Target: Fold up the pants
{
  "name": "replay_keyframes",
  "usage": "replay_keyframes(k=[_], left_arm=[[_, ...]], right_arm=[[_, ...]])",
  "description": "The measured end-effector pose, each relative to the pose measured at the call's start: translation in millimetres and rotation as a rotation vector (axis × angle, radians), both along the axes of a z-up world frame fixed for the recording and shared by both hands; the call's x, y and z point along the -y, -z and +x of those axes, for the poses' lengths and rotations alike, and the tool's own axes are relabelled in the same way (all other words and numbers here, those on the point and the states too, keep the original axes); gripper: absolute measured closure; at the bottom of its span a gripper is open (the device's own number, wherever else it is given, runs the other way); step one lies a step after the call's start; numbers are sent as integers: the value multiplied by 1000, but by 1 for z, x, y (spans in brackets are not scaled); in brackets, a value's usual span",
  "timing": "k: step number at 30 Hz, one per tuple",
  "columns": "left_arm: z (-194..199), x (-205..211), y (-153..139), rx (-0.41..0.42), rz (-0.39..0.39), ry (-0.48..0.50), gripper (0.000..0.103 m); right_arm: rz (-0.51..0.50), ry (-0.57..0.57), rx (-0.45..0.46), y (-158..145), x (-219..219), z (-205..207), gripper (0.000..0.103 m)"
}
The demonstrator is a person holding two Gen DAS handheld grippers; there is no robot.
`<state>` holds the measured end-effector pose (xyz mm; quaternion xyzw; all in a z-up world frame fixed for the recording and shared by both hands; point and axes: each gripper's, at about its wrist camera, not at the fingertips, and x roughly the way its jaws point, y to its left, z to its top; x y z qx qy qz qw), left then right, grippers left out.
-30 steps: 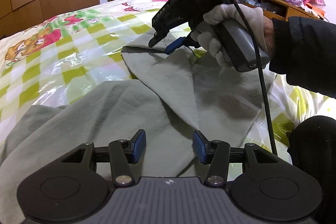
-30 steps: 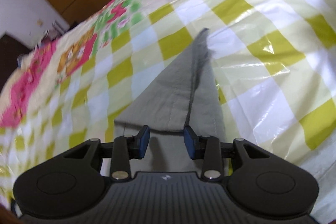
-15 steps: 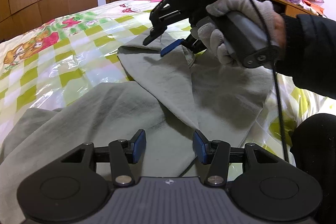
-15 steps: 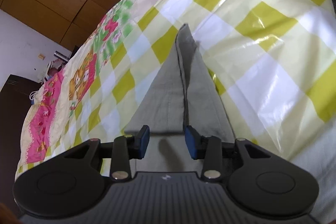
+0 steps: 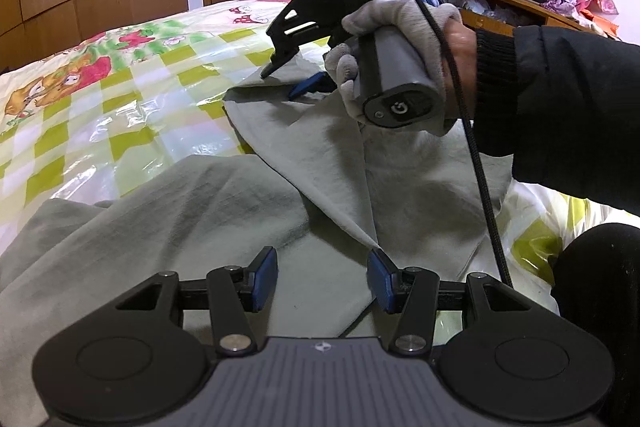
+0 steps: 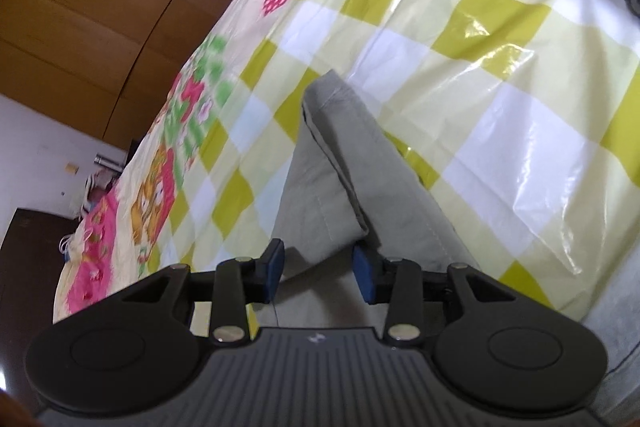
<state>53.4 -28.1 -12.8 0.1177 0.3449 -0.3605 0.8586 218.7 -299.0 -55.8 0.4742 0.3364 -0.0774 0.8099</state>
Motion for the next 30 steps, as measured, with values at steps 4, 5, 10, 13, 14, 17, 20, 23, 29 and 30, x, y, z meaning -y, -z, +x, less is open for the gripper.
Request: replay_keyframes(k=[4, 5, 10, 13, 14, 17, 20, 23, 29, 30], left_arm=[[0, 0, -2, 6, 3, -1, 42], [-1, 0, -3, 10, 7, -1, 42], [-5, 5, -12, 39, 17, -1, 42], [-10, 10, -19, 60, 18, 10, 42], [-12, 13, -22, 68, 19, 15, 42], [-18, 21, -26, 82, 27, 35, 41], [-24, 33, -29, 90, 44, 62, 41], [-31, 47, -29, 97, 66, 95, 41], [-44, 73, -28, 116, 131, 157, 41], [-45, 76, -28, 114, 139, 163, 40]], right_arm=[[-50, -2, -4, -2, -4, 5, 98], [-46, -13, -6, -2, -2, 6, 99], [-95, -53, 82, -32, 17, -14, 100], [-123, -49, 156, -65, 42, -42, 100], [-125, -41, 176, -75, 51, -52, 100], [-149, -2, 221, -101, 83, -96, 100], [-158, 45, 231, -114, 111, -139, 100], [-165, 85, 212, -116, 135, -177, 100], [-144, 67, 123, -83, 161, -214, 100], [-132, 71, 114, -76, 164, -216, 100]])
